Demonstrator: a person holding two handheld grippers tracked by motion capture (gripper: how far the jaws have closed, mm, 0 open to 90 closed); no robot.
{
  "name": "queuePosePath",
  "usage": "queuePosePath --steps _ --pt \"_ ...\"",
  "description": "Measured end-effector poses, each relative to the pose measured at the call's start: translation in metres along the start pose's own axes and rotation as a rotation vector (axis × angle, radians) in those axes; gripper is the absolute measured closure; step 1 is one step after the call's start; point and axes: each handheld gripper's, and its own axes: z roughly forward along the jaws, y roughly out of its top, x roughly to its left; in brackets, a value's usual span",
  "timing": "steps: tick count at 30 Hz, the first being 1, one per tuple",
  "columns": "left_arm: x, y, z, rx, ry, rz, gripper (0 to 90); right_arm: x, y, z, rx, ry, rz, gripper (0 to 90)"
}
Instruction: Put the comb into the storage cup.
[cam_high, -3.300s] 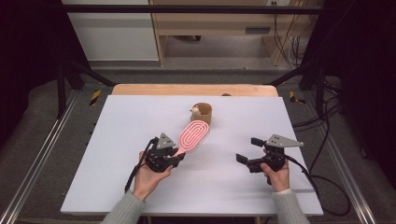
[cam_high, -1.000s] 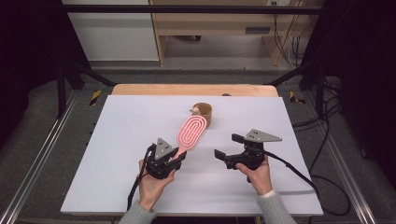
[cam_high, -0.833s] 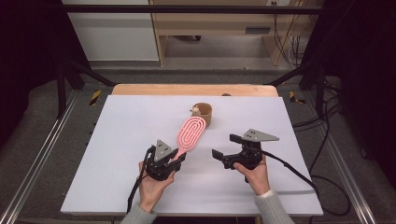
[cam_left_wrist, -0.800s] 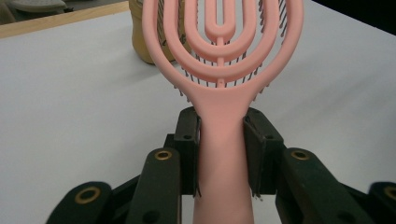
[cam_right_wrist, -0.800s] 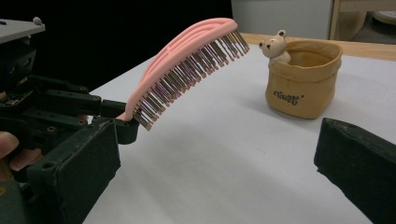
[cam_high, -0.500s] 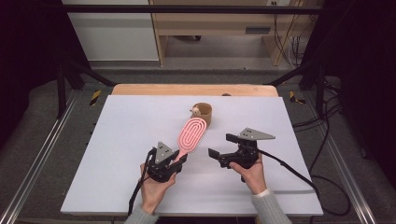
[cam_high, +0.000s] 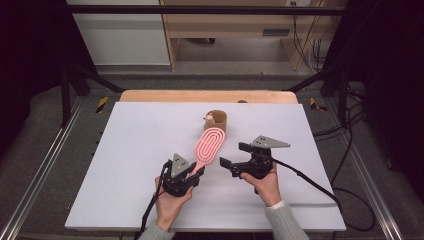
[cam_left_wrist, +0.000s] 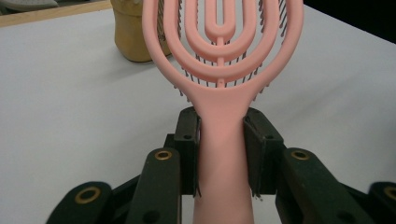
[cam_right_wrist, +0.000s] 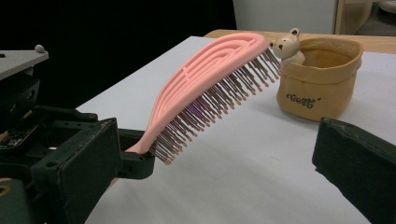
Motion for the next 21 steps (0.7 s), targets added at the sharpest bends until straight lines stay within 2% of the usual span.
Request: queuePosePath --steps 3,6,21 --pt "-0.001 0.0 0.0 -0.004 0.003 0.005 69.0 0.001 0.001 0.004 0.0 -0.002 0.003 2.0" --pt "-0.003 0.0 0.0 -0.005 0.007 0.013 68.9 0.0 0.002 0.006 -0.008 -0.002 0.032 2.7" --pt "-0.018 0.006 0.004 -0.003 0.001 0.051 69.0 -0.003 0.001 0.01 -0.005 -0.008 0.054 4.7"
